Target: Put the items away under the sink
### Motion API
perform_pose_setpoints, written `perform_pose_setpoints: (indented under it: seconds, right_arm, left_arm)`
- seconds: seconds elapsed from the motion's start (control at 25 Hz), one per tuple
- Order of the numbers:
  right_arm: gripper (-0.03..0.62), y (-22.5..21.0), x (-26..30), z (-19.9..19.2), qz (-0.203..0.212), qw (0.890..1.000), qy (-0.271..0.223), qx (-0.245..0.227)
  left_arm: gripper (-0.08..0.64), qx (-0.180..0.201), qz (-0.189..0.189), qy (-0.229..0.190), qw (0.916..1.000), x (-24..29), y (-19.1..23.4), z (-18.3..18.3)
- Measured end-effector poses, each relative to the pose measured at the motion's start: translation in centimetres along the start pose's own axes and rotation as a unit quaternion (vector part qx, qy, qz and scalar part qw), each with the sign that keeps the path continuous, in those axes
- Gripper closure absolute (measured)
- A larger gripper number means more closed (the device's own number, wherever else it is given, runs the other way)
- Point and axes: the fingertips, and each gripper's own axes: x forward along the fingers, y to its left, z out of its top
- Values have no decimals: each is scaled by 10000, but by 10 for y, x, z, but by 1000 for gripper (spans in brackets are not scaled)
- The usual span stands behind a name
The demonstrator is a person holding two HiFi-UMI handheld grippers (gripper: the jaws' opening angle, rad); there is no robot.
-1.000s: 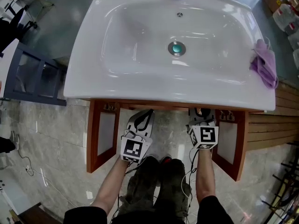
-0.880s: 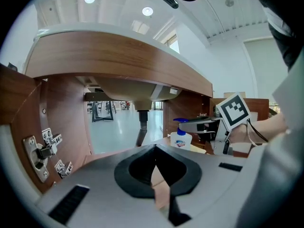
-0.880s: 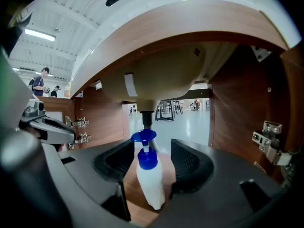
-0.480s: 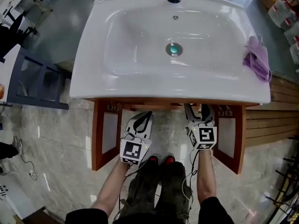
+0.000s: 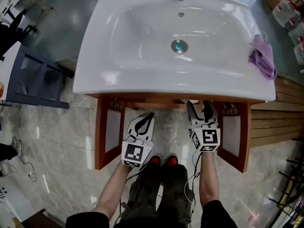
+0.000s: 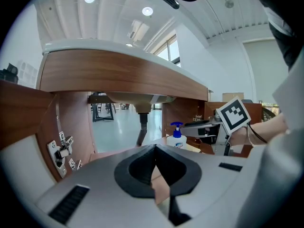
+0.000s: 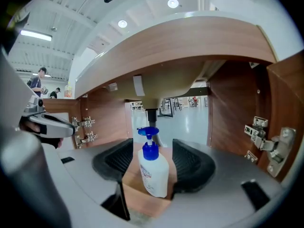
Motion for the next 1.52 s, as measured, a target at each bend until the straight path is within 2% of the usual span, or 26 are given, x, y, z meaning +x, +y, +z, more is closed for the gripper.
perform_pose_setpoints:
  seconds: [0.28, 0.48, 0.92, 1.24, 1.52]
  right_arm:
    - [338, 13, -33, 26, 46, 10000, -17, -20]
    - [376, 19, -63, 56, -69, 10000, 9, 53]
    - [459, 22, -122, 176, -369, 9993, -28, -21]
    - [529, 19, -145, 280, -544, 9978, -346, -143]
    - [549, 15, -173, 342, -716, 9958, -509, -259]
  left_arm:
    - [552, -106, 78, 21, 9999, -20, 4, 25]
    - [554, -131, 16, 51, 9999, -37, -4, 58]
    - [554, -97, -222, -75, 9997, -80, -23, 179]
    - [554, 75, -195, -360, 9991, -103, -19, 278]
    - [554, 168, -243, -587, 9978, -123, -29, 339]
